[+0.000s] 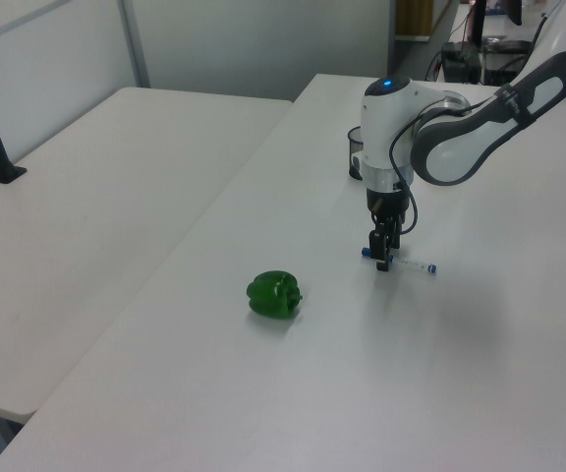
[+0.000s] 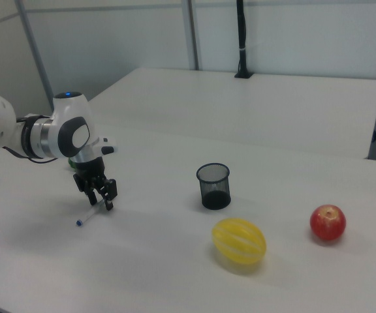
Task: Place marker
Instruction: 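Close the gripper on the marker's cap end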
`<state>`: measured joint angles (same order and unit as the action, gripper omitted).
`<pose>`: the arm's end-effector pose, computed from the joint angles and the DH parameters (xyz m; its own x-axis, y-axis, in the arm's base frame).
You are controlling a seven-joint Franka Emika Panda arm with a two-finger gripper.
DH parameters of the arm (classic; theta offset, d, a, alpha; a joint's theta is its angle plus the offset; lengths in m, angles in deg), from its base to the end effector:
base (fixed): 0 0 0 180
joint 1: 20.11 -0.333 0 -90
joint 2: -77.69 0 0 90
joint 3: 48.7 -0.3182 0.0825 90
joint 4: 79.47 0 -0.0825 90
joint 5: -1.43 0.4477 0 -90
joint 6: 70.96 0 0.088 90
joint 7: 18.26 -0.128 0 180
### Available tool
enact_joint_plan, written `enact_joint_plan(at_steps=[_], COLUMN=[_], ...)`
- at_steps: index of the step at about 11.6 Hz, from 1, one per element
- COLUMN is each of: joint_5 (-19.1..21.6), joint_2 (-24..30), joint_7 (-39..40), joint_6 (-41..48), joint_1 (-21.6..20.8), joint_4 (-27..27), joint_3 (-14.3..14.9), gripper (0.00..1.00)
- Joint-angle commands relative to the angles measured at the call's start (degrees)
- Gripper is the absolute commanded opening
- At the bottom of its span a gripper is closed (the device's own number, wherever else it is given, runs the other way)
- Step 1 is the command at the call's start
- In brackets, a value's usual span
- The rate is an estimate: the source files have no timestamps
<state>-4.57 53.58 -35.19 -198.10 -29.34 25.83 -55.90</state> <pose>0.6610 0.1868 0.2400 0.9986 0.0455 -0.0257 0.0465 -0.9982 0.0391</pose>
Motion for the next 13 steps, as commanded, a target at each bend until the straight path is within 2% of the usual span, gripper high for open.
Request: enact_joint_plan(at_steps=[1, 3, 7, 8, 13], joint_5=[-1.5, -1.5, -1.5, -1.6, -1.6], joint_2=[0.0, 0.0, 0.2, 0.3, 1.3], joint_7=[-1.6, -1.6, -2.0, -2.3, -2.1], joint_6=[-1.5, -1.5, -1.4, -1.3, -0.5], joint_1=[-0.5, -0.5, -0.5, -0.5, -0.5], joint_4=[0.1, 0.1, 0.0, 0.0, -0.2], joint_3=[0.2, 0.2, 0.2, 0.2, 0.2], gripper=[0.36, 0.26, 0.2, 0.15, 0.12])
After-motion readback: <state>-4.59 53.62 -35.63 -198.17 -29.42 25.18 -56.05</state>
